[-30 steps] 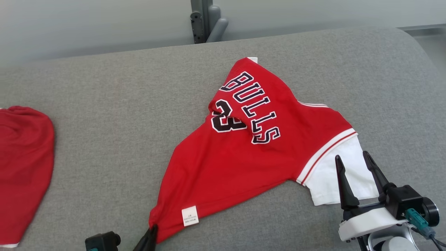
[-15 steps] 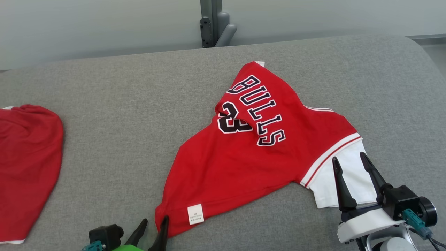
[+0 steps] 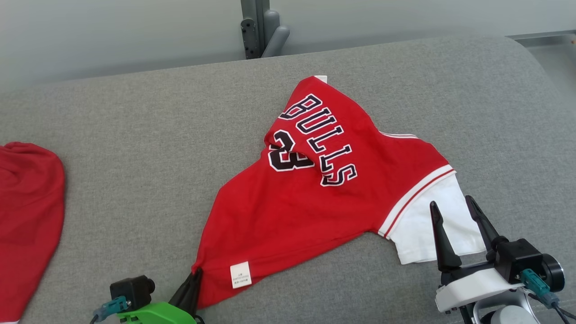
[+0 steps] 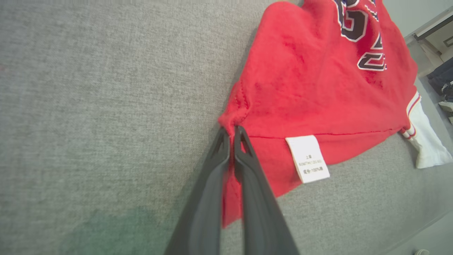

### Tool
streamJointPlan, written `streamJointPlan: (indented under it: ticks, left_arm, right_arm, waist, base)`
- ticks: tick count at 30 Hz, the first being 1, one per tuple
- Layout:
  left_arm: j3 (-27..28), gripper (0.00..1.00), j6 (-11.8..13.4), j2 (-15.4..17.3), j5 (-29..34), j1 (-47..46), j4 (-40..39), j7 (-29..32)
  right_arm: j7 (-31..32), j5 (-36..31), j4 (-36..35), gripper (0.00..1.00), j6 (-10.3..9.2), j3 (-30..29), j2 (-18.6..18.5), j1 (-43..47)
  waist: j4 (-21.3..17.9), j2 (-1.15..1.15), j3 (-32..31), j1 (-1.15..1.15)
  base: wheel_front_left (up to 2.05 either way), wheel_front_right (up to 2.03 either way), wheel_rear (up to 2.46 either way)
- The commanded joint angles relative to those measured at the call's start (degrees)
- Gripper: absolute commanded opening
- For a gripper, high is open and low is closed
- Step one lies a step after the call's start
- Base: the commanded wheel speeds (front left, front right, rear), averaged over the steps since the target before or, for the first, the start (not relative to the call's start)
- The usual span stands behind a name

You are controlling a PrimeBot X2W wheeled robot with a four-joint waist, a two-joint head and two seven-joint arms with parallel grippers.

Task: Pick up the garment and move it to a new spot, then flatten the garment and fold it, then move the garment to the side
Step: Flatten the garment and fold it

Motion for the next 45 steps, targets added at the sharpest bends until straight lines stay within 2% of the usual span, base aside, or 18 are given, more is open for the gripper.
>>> streamJointPlan:
  ticks: [1,7,12,16,18,22,24,26,31,34,37,45]
  left_arm:
    - [0.27,0.00,-0.26,0.54,-0.24,-0.80,-0.52,0.03]
    - [3.59,0.00,0.50,1.45,-0.77,-0.51,-3.55,-1.27]
    - [10.19,0.00,-0.13,1.01,-1.47,1.71,-5.71,-2.22]
    - [15.56,0.00,-0.79,-0.15,0.77,3.13,-5.32,-2.30]
    - [19.63,0.00,-2.03,-1.89,3.75,4.69,-4.61,-2.31]
    - [24.64,0.00,-7.03,-5.97,9.04,7.67,-1.95,-2.28]
    - [25.95,0.26,-9.54,-7.52,12.06,8.69,0.11,-2.29]
    - [26.09,0.36,-11.52,-9.12,14.47,9.69,2.83,-2.27]
    - [30.00,0.61,-14.40,-12.91,18.87,10.24,7.11,-2.29]
    - [31.33,0.84,-15.32,-13.89,20.61,9.96,7.73,-2.24]
    - [31.84,1.00,-15.75,-14.53,21.88,9.45,8.19,-2.24]
    - [31.40,1.00,-16.17,-14.66,24.69,8.47,8.08,-2.24]
  right_arm:
    - [0.11,0.29,-0.09,1.00,-0.06,-0.24,0.04,0.12]
    - [0.11,0.24,-0.15,1.00,-0.06,-0.56,0.18,0.35]
    - [0.11,0.24,-0.05,1.00,-0.06,-0.63,0.24,0.41]
    - [0.11,0.16,-0.09,1.00,-0.06,-0.58,0.28,0.41]
    - [0.11,0.11,-0.18,1.00,-0.06,-0.54,0.32,0.25]
    - [0.11,-0.01,-0.04,1.00,-0.06,-0.43,0.36,-0.10]
    - [0.11,-0.06,0.08,1.00,-0.06,-0.51,0.35,-0.24]
    - [0.11,-0.12,0.26,1.00,-0.06,-0.48,0.37,-0.32]
    - [0.11,-0.24,0.30,1.00,-0.06,-0.53,0.40,-0.08]
    - [0.11,-0.36,0.26,1.00,-0.06,-0.56,0.41,0.13]
    - [0.11,-0.35,0.41,1.00,-0.06,-0.35,0.42,0.20]
    - [0.11,-0.17,0.52,1.00,-0.06,-0.14,0.43,-0.06]
  waist:
    - [-0.01,0.00,0.01,0.00]
    - [0.46,0.00,-0.06,0.00]
    - [1.21,0.00,-0.18,0.00]
    - [1.60,0.00,-0.08,0.00]
    - [1.82,0.00,0.11,0.00]
    - [2.06,0.00,0.43,0.00]
    - [2.16,0.00,0.59,0.00]
    - [2.16,0.00,0.61,0.00]
    - [2.38,0.00,0.54,0.00]
    - [2.56,0.00,0.45,0.00]
    - [2.65,0.00,0.24,0.00]
    - [2.33,0.00,0.11,0.00]
  base:
    - [0.00,0.00,0.00]
    - [0.00,0.00,0.00]
    - [0.00,0.00,0.00]
    - [0.00,0.00,0.00]
    - [0.00,0.00,0.00]
    - [0.00,0.00,0.00]
    - [0.00,0.00,0.00]
    - [0.00,0.00,0.00]
    - [0.00,0.00,0.00]
    - [0.00,0.00,0.00]
    - [0.00,0.00,0.00]
    - [0.00,0.00,0.00]
